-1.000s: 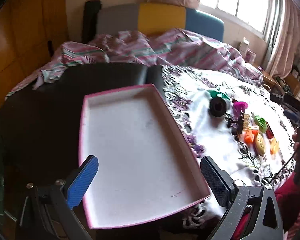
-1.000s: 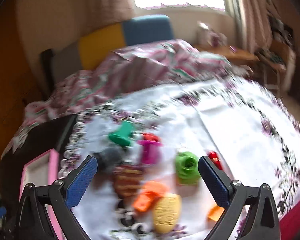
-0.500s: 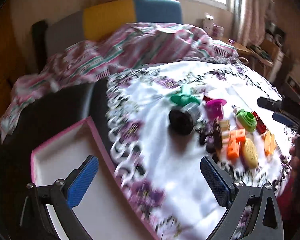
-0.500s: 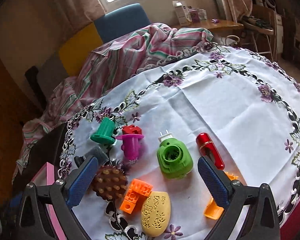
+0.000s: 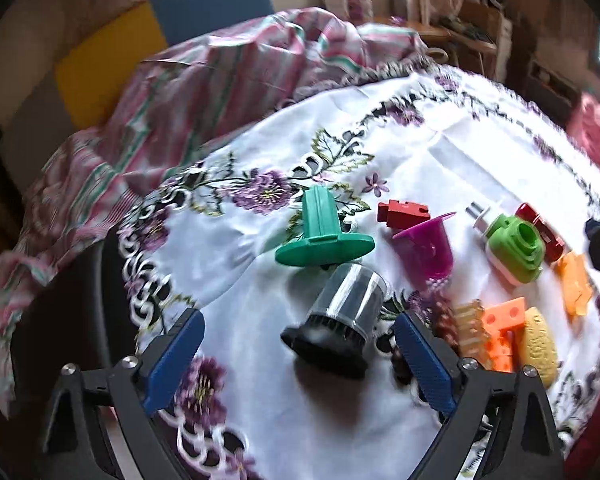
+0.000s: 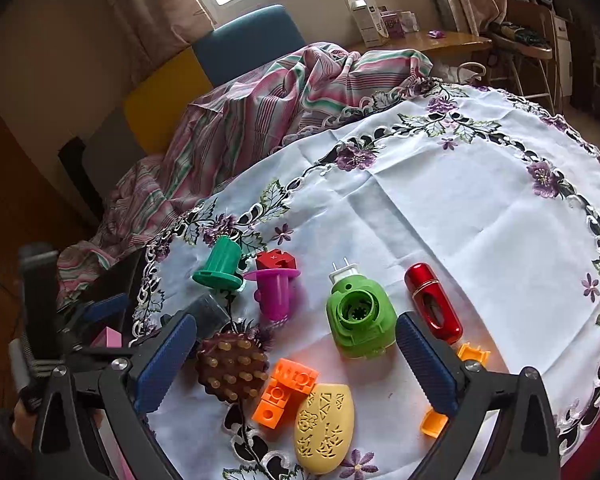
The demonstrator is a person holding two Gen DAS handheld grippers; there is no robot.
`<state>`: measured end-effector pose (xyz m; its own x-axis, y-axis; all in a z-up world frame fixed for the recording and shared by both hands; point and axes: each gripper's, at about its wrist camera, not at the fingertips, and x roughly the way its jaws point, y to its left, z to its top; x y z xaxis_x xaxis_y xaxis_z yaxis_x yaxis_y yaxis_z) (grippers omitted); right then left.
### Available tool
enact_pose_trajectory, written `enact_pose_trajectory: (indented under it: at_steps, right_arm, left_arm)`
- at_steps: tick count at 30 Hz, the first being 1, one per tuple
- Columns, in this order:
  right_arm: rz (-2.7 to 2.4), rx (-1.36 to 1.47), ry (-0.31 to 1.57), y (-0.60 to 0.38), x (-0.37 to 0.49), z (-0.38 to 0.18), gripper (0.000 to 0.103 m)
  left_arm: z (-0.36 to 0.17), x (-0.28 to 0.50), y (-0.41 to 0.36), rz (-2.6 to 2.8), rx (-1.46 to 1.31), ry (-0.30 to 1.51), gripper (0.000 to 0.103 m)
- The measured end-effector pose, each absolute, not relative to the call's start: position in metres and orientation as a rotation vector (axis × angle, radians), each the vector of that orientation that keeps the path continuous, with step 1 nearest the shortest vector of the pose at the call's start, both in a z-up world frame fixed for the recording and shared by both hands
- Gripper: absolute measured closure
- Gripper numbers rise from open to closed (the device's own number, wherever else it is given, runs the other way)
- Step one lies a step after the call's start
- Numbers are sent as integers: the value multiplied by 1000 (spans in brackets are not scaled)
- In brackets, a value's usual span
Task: Organize rigid objects
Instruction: 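Grasp the black cylinder with clear cap with the left tool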
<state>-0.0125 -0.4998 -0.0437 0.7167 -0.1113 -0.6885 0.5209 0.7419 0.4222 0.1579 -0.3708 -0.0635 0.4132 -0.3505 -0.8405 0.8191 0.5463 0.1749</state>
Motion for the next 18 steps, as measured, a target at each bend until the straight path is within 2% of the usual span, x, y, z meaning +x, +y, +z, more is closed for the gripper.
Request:
enact_pose_trajectory:
  at_steps: [2,4,6,7,10,11,15,18]
  right_arm:
    - [-375,656,687,-500,-13,-44,1]
    - [-371,663,689,-501,-13,-45,1]
    - [-370,666,692,-501,-12,-46,1]
    - [-370,665,693,-501,-12,-46,1]
    - [-372,658,693,-500,-11,-45,5]
    - [-375,659,694,-500,-11,-45,6]
    - [-380,706,690,-507,-15,-49,13]
    - [-392,774,682,-517,-21,-54,13]
  left_arm:
    - [-75,166,-381,-815,668,880,16]
    - [-83,171,-387,-836,676,913,17]
    - [-95,176,-392,-853,690,955,34]
    - [-100,177,-391,-865,672,986,52]
    - [-97,176,-384,-860,594,977,54]
    - [-95,175,-380,-856,570,974,59]
    - [-82,170,-357,-830,471,967,60]
    - [-70,159,-334,-821,415,952,60]
